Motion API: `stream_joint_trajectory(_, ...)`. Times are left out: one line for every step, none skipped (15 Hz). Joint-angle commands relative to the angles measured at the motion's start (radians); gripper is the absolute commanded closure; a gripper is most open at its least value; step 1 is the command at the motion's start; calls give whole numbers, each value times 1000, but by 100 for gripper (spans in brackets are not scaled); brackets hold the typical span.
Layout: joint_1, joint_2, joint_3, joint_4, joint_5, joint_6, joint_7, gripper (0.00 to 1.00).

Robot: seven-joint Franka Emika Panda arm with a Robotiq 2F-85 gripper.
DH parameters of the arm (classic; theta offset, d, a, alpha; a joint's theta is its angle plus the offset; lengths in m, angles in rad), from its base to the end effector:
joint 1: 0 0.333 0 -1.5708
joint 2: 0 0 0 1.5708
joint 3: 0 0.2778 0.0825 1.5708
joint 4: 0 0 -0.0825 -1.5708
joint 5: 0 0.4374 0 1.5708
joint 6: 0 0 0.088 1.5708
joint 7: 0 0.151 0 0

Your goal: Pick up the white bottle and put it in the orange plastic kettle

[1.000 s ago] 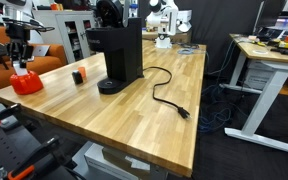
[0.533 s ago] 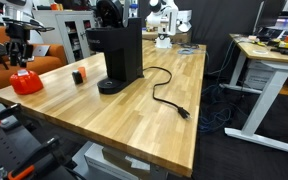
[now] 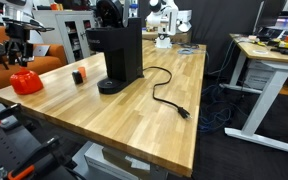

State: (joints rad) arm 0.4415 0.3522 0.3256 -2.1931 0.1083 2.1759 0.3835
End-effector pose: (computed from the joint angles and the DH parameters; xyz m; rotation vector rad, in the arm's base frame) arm 0.3566 0.3792 0.0886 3.0105 0.4657 -0.6185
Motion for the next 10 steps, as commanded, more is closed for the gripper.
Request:
stream_joint_trajectory(2,-38,7,-14,5,-6,-25,0)
stream_joint_trajectory(6,-62,11,-23,-1,-8,-23,0)
stream_joint_trajectory(5,-95,19,-38,5,-6,-27,0)
stream_joint_trajectory(4,-127,25,-49,10,-5,-26,0)
stream_joint_trajectory(0,-170,30,-67,15,-4,-23,0)
stream_joint_trajectory(-1,-226,37,-86,24,-19,-10,0)
stream_joint_trajectory(-6,-264,35,-104,22,-13,-5,0)
stream_joint_trajectory(-19,-308,32,-127,39,-10,-16,0)
stream_joint_trajectory(-29,-356,28,-158,51,2,-17,0)
stream_joint_trajectory(-40,-406,22,-194,69,15,-21,0)
